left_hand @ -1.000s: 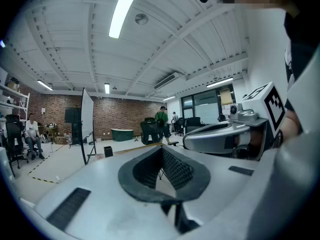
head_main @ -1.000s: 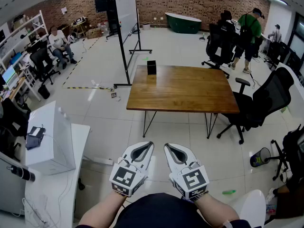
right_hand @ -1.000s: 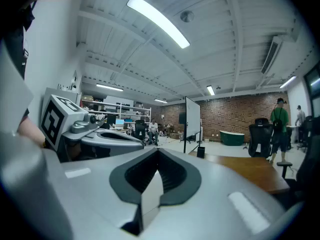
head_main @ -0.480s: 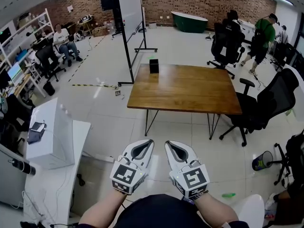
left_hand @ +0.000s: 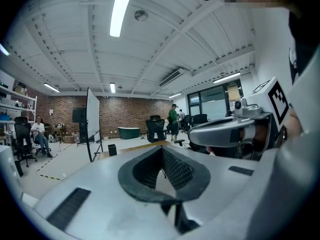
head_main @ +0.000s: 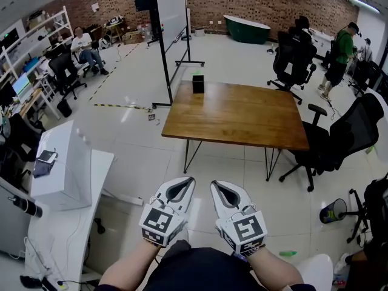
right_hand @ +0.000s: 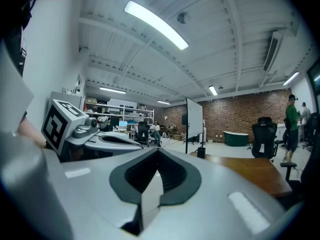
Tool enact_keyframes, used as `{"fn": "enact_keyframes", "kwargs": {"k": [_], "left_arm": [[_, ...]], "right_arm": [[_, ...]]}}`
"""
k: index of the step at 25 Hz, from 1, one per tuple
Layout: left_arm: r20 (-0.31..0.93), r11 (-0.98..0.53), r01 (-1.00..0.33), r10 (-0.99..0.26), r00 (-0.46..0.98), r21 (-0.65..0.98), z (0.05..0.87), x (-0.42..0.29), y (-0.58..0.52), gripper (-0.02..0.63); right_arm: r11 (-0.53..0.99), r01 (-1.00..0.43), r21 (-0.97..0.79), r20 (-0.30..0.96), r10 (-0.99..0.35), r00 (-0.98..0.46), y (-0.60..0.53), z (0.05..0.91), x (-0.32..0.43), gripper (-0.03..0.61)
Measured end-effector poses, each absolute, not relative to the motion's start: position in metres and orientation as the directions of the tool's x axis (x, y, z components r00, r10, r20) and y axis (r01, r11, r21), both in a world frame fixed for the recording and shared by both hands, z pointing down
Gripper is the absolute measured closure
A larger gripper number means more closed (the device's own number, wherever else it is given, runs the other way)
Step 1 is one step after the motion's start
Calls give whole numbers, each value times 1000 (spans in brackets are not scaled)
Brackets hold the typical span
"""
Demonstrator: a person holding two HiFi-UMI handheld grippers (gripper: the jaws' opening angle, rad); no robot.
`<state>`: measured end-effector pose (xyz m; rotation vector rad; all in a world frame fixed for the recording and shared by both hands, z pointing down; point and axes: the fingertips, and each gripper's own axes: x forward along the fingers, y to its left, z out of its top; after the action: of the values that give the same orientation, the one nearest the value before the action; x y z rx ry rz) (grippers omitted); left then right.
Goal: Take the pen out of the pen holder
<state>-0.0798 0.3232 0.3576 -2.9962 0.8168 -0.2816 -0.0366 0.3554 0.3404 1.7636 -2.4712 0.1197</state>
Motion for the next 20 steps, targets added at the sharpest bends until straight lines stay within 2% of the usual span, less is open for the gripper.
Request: {"fn": "enact_keyframes", "kwargs": {"k": [10, 20], "left_arm": [[157, -870, -486, -493, 856, -85, 356, -65, 289, 609], [153, -872, -486, -490, 858, -65, 364, -59, 204, 609]], "right_arm": [[323, -946, 12, 133, -939, -318, 322, 343, -28, 577], [323, -946, 14, 156, -936, -317, 237, 352, -24, 577]]}}
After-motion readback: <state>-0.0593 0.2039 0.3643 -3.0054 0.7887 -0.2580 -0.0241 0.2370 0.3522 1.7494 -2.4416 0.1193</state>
